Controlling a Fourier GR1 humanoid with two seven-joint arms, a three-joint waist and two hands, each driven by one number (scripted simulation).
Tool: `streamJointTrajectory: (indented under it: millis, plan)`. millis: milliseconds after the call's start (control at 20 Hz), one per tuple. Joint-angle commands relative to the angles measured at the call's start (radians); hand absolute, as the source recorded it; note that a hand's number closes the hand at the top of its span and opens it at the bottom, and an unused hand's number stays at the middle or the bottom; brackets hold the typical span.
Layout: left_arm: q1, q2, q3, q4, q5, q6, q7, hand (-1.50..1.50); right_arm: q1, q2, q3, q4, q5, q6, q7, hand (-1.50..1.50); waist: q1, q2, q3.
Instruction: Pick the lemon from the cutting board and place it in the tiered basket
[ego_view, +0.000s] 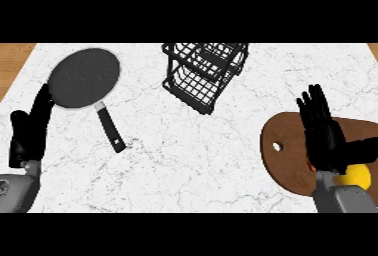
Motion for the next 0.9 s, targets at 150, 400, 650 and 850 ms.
streamJointTrajectory:
  millis: [150,400,650,850]
  plan:
    - [0.042,-0.063,-0.038,-0.084,0.085,-0.112,0.009,0.0,-0.023,-0.091,0.043,-0.075,0.189,-0.035,-0.082,1.5,-0.02,-0.05,-0.011]
    - [0.07,-0.082,-0.041,-0.1,0.155,-0.179,0.006,0.0,0.109,-0.143,-0.163,0.063,0.337,-0.413,0.07,-1.5,-0.075,-0.051,-0.017]
    - [0.096,-0.074,-0.048,-0.164,0.188,-0.234,0.043,0.0,0.186,-0.128,-0.059,-0.103,0.565,-0.6,0.162,-1.5,-0.032,-0.049,-0.013]
    - [0.115,-0.062,-0.034,-0.176,0.192,-0.249,0.028,0.0,0.279,-0.288,-0.019,-0.186,0.747,-0.532,0.36,-1.5,-0.037,-0.048,-0.015]
